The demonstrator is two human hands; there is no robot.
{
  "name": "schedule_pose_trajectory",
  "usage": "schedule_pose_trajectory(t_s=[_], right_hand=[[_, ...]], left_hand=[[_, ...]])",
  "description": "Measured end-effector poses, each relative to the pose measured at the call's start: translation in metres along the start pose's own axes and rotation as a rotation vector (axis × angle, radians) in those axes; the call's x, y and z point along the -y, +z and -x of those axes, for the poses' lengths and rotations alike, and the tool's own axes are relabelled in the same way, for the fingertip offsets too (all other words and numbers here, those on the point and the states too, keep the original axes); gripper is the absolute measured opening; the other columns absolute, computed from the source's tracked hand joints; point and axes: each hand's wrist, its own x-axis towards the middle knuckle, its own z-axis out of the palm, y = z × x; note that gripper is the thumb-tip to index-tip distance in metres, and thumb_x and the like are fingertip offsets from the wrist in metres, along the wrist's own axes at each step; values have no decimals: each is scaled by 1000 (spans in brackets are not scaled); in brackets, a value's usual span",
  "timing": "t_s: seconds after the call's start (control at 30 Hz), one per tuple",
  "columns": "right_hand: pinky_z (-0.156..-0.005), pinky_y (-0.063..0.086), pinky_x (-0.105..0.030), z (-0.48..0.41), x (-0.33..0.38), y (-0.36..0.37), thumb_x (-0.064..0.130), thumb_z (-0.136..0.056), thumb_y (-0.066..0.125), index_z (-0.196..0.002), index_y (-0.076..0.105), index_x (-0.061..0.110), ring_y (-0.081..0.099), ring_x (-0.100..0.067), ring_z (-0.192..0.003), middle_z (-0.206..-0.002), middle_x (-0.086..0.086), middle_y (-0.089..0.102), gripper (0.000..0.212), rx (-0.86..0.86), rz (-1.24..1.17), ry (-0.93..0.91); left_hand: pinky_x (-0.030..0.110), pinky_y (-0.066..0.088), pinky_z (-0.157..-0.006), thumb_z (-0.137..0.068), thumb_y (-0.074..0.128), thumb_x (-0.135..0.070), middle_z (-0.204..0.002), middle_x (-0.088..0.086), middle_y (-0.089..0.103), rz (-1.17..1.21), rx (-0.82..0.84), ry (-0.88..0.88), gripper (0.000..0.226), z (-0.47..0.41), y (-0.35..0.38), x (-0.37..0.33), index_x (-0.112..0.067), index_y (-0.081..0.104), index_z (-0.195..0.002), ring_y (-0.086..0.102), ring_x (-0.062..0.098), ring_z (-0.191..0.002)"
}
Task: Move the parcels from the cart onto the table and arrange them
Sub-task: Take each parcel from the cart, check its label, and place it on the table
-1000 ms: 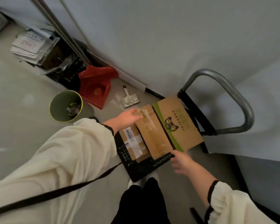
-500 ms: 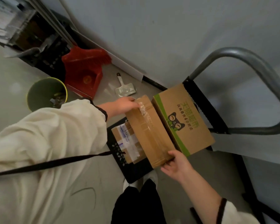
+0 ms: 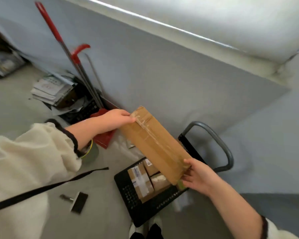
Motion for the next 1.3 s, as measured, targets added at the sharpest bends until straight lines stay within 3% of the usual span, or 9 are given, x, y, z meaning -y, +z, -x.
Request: schedule_pose_trajectory(t_s=[0.1, 0.27, 0.47, 0.73, 0.87, 1.0, 1.1, 1.17, 1.3], right_hand=[[-94, 41, -43, 73, 31, 11, 20, -94, 51, -111, 47, 9, 56, -29, -94, -97, -12, 52, 21, -40, 132, -205], [-70, 48, -36, 170, 59, 34, 24, -92, 54, -103, 57, 9, 54, -23, -80, -92, -8, 55, 19, -70, 180, -538], [-95, 48, -48, 227, 54, 58, 28, -94, 49, -114, 50, 17, 55, -24, -102, -103, -3, 56, 23, -86, 321, -863], [-87, 49, -43, 269, 67, 57, 33, -93, 48, -120, 49, 16, 55, -21, -97, -102, 0, 55, 31, -37, 314, -984], [-86, 47, -41, 290, 88, 48, 31, -94, 46, -105, 54, 22, 55, -22, -102, -109, -1, 55, 16, 37, 161, -1125], [-80, 52, -36, 327, 128, 51, 28, -93, 49, -89, 60, 22, 55, -32, -114, -106, -8, 58, 13, 152, 3, -1238], [-71, 53, -12, 368, 126, 63, 79, -65, 57, -88, 66, 36, 63, -16, -102, -94, 1, 60, 50, 217, 153, -1489], [-71, 55, -19, 388, 124, 62, 89, -40, 59, -85, 64, 36, 65, -7, -86, -83, 7, 63, 70, 263, 54, -1541], [-94, 46, -47, 416, 118, 53, 47, -82, 52, -81, 59, 33, 58, -17, -93, -82, 14, 63, 15, 316, 39, -1661]], left_hand=[[28, 40, -85, -91, 57, -35, -121, -1, 58, 54, -121, 74, 43, 64, -50, -21, -16, 56, -129, 52, 15, -106], [34, 45, -95, -90, 58, -29, -109, -7, 64, 306, -451, 220, 35, 183, -92, -34, -21, 59, -124, 59, 13, -104], [39, 49, -89, -88, 61, -24, -98, -12, 65, 610, -751, 311, 13, 271, -60, -14, -36, 62, -93, 61, 10, -95], [35, 50, -77, -91, 56, -25, -96, -3, 65, 576, -863, 343, 10, 300, -69, -41, -33, 62, -94, 61, 13, -91], [46, 49, -89, -78, 51, -48, -93, -2, 66, 614, -933, 392, 24, 322, -83, -75, -29, 61, -88, 62, 19, -94], [32, 50, -78, -76, 48, -48, -79, -8, 66, 723, -1019, 562, 31, 360, -102, -122, -21, 57, -86, 64, 14, -83], [24, 48, -74, -82, 54, -53, -80, -14, 69, 770, -1108, 688, 37, 386, -112, -145, -18, 56, -95, 66, 10, -82], [34, 48, -82, -79, 50, -49, -86, -10, 71, 828, -1189, 727, 34, 403, -120, -159, -21, 58, -96, 66, 14, -90], [41, 41, -93, -81, 58, -47, -89, -12, 72, 848, -1229, 832, 10, 423, -119, -172, -42, 65, -76, 62, 14, -98]])
